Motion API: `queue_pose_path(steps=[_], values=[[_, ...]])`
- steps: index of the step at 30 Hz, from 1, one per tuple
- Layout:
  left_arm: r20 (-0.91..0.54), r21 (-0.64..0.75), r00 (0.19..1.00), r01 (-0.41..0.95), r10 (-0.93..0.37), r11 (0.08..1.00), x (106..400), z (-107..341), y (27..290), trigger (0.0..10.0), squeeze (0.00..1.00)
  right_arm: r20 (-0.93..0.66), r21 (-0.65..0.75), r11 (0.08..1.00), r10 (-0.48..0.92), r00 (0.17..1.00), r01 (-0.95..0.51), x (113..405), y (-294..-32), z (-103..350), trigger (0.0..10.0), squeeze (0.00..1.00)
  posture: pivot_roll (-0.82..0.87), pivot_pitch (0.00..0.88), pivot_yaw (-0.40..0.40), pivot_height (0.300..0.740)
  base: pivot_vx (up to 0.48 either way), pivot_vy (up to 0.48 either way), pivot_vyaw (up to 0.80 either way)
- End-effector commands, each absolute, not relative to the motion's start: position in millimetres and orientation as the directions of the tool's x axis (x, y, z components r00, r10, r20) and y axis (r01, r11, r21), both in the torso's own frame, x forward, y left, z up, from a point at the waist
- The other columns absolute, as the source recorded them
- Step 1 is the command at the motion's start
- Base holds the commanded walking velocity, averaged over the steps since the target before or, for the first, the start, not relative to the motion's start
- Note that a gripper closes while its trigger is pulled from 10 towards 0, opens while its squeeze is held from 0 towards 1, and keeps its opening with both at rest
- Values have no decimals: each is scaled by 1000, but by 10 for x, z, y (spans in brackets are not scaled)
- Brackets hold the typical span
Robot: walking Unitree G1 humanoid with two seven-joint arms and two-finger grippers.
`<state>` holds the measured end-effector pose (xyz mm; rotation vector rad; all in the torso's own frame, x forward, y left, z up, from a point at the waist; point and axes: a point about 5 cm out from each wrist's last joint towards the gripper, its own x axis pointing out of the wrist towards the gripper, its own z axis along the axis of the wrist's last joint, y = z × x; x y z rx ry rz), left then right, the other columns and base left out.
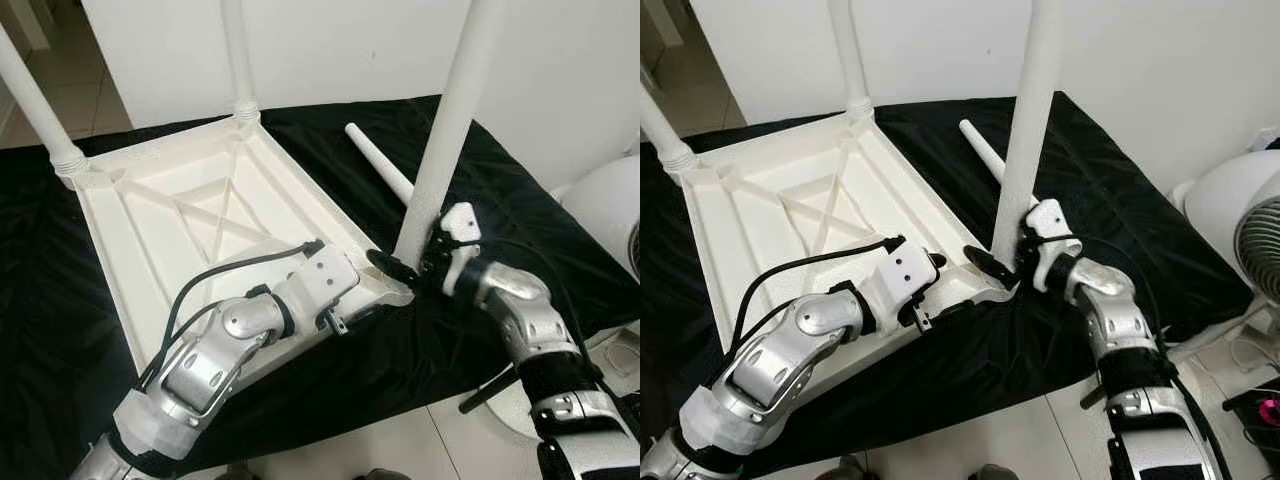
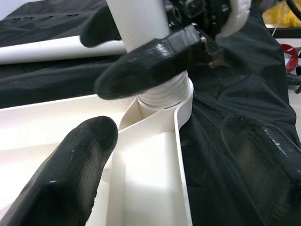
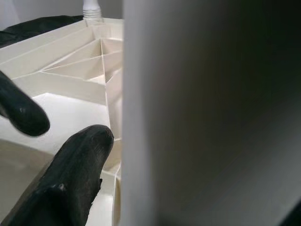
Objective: Building children table
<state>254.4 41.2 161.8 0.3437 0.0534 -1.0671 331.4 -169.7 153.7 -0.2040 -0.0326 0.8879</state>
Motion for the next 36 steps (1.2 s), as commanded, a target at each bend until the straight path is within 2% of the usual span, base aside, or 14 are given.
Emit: queue_pose_path(steps=[1,3,6,15,16,18,19,27,36], values=[[-224,264,507,853,-832,449,2564,1628,429,10000,0,-69,-197,590,788,612,-783,3326,-1667,1523,5529,0,-69,12,30,740,0,0,0],[-225,264,508,853,-831,450,2564,1626,430,10000,0,-71,-198,588,790,610,-784,3326,-1668,1521,5529,0,-69,12,30,740,0,0,0],[-227,266,510,852,-829,451,2559,1622,426,10000,0,-83,-197,582,792,604,-789,3327,-1685,1493,0,0,-68,11,28,740,0,0,0],[-230,273,516,848,-825,454,2568,1631,437,10000,0,-91,-175,581,794,601,-795,3277,-1712,1411,0,0,-70,4,26,740,0,0,0],[-231,275,519,846,-823,456,2575,1635,445,10000,0,-98,-176,585,790,605,-792,3256,-1720,1375,4706,0,-69,2,24,740,0,0,0],[-231,275,519,846,-823,456,2575,1635,445,10000,0,-98,-176,585,790,605,-792,3256,-1720,1375,4706,0,-69,2,24,740,0,0,0],[-231,278,522,844,-821,458,2581,1640,454,10000,0,-101,-170,585,790,605,-793,3227,-1721,1340,10000,0,-69,2,24,740,0,0,0],[-232,286,530,838,-815,464,2596,1648,472,10000,0,-84,-139,611,777,624,-779,3109,-1709,1207,10000,0,-73,0,21,740,0,0,0],[-237,287,531,838,-813,464,2590,1644,489,10000,0,-63,-84,698,709,703,-711,3012,-1710,1027,10000,0,-77,5,25,740,0,0,0]])
